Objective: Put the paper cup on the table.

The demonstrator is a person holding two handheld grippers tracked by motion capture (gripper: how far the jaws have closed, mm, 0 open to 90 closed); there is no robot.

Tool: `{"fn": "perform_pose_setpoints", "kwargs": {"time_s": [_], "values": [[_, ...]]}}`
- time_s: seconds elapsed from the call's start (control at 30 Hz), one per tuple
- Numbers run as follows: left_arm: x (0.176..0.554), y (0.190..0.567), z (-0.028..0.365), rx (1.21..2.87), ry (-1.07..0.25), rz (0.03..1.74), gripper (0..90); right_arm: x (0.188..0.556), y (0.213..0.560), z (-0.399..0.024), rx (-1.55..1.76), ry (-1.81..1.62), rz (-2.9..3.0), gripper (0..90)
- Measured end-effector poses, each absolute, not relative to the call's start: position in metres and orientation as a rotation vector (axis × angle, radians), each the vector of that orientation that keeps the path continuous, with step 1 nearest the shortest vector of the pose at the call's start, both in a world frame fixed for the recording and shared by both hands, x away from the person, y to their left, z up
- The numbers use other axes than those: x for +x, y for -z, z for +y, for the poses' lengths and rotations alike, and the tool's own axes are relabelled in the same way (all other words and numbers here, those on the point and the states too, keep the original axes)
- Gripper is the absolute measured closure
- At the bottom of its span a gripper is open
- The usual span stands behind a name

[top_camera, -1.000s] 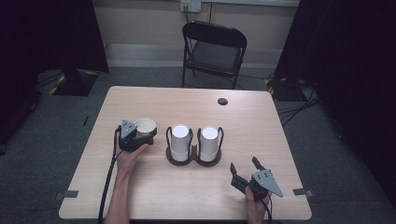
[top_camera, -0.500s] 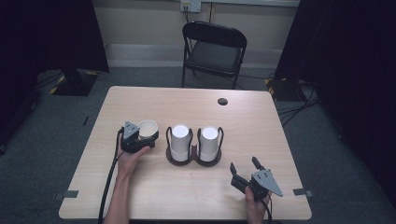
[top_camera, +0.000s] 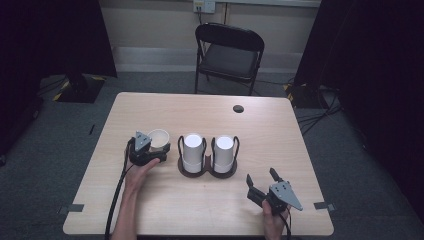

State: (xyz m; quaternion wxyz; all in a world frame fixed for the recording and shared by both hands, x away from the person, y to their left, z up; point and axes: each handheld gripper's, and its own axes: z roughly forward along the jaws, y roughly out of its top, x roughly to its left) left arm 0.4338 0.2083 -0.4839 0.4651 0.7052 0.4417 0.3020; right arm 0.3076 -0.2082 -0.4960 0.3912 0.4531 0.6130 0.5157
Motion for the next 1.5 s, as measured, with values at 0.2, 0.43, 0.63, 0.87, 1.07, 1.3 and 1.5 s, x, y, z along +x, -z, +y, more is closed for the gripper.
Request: {"fn": "perform_pose_setpoints", "kwargs": {"time_s": [0.2, 0.43, 0.63, 0.87, 1.07, 1.3, 1.5], "values": [[0.426, 0.486, 0.214, 1.721, -0.738, 1.083, 15.5, 0.307, 0.496, -0.208, 1.154, -1.314, 1.55, 15.0], [0.415, 0.484, 0.216, 1.702, -0.761, 1.108, 15.6, 0.307, 0.496, -0.208, 1.155, -1.31, 1.547, 14.9], [0.404, 0.482, 0.222, 1.686, -0.774, 1.127, 15.6, 0.307, 0.496, -0.209, 1.155, -1.314, 1.543, 15.0], [0.382, 0.472, 0.219, 1.627, -0.803, 1.123, 15.6, 0.307, 0.496, -0.209, 1.155, -1.311, 1.541, 14.9], [0.362, 0.468, 0.211, 1.61, -0.794, 1.091, 15.6, 0.307, 0.496, -0.209, 1.155, -1.314, 1.537, 15.0], [0.342, 0.473, 0.202, 1.606, -0.752, 1.056, 15.4, 0.307, 0.496, -0.209, 1.154, -1.315, 1.541, 15.0], [0.321, 0.475, 0.191, 1.603, -0.774, 1.053, 15.3, 0.308, 0.496, -0.209, 1.157, -1.312, 1.544, 15.0]]}}
